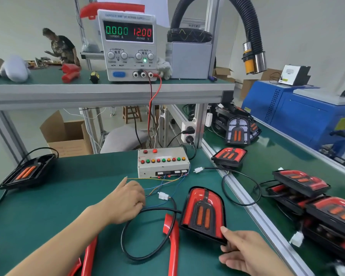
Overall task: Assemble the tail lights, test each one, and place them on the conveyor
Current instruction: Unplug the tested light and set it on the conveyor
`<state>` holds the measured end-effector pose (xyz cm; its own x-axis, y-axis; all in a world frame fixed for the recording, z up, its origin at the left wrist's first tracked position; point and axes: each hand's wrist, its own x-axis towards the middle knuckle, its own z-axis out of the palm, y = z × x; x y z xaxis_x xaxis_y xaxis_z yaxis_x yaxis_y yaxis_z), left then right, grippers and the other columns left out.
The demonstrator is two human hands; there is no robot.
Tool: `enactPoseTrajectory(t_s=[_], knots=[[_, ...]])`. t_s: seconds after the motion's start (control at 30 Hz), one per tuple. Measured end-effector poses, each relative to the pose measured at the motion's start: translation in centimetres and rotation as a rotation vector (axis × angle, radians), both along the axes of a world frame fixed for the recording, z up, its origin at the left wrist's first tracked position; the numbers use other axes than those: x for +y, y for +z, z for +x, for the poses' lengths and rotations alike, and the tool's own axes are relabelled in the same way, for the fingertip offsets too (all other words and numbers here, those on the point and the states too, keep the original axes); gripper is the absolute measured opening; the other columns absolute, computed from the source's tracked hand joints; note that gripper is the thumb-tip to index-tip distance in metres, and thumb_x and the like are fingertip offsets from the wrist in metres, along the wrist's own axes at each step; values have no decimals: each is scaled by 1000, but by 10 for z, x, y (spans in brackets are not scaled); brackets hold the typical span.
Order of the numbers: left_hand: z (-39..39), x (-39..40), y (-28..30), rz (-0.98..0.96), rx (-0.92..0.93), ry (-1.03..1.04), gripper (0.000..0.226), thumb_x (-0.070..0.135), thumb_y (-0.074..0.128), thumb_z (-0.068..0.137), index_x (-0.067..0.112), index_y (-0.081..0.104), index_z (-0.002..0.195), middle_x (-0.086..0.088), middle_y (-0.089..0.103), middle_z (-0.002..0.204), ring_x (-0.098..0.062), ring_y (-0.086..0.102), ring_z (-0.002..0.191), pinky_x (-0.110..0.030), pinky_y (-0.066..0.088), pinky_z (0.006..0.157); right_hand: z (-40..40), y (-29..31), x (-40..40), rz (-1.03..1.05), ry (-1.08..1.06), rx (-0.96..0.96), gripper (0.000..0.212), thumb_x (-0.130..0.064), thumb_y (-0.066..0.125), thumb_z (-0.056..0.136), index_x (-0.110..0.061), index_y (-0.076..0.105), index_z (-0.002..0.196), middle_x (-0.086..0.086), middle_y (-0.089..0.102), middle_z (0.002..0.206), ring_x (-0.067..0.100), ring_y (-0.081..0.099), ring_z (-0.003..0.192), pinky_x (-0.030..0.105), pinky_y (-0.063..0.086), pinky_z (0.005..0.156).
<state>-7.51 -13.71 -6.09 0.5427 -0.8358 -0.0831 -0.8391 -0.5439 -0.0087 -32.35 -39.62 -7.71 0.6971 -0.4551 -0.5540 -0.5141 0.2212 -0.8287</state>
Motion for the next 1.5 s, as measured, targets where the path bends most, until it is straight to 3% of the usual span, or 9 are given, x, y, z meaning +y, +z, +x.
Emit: enactPoseTrajectory(t_s=[0.1,0.23,0.33,0.5,0.73,0.87,0.97,1.23,1.5], knots=[[-8,5,0,-198,-107,-103,32,27,40,97,31,71,106,18,60,122,-10,43,132,-47,15,123,5,2,5,72,-22,-3,44,-32,82,84,9,68,93,20,64,78,39,72,63,32,58,48],[-30,6,-1,-452,-239,-189,27,42,47,99,28,69,94,11,58,100,-18,55,99,-31,37,90,9,1,11,42,20,-11,47,-39,77,89,3,66,106,19,56,90,30,66,55,29,51,44],[-37,11,1,-393,-310,-216,29,51,54,95,32,71,108,5,58,113,-18,53,104,-32,40,91,10,-1,12,110,19,-84,44,-37,71,93,4,66,109,19,60,87,29,63,55,29,48,44],[-52,24,3,-250,-289,-64,40,59,51,89,23,69,93,6,58,88,-17,63,77,-30,53,64,3,-6,10,209,-10,-225,49,-36,69,84,7,71,106,19,68,82,27,62,58,30,52,47],[-89,7,8,-426,-62,-30,41,63,49,90,25,62,83,11,57,79,-14,59,70,-27,47,60,10,-6,19,302,-50,-434,49,-34,63,83,5,68,112,16,69,81,25,69,68,29,58,57],[-110,-22,-5,-164,65,177,40,58,47,87,18,56,86,2,66,95,-28,63,96,-35,50,78,14,-2,28,295,-54,-440,51,-36,64,82,2,69,115,15,71,84,26,71,74,30,59,60],[-114,-30,-6,-107,132,222,29,40,46,87,12,46,77,-9,62,83,-35,58,84,-37,47,72,13,-1,33,291,-51,-437,54,-38,65,81,3,67,117,14,74,86,26,71,76,31,54,61],[-125,-43,18,-788,556,285,19,39,67,80,34,61,63,14,53,49,-5,43,47,-15,34,50,12,9,56,556,-102,-605,50,-29,62,84,0,68,124,27,70,121,41,72,102,49,55,91],[-123,-100,39,-910,730,240,17,16,62,92,25,77,91,11,63,74,0,53,62,-22,44,62,32,60,37,268,-85,-738,44,-34,53,95,-4,62,126,18,72,124,35,70,113,52,58,94]])
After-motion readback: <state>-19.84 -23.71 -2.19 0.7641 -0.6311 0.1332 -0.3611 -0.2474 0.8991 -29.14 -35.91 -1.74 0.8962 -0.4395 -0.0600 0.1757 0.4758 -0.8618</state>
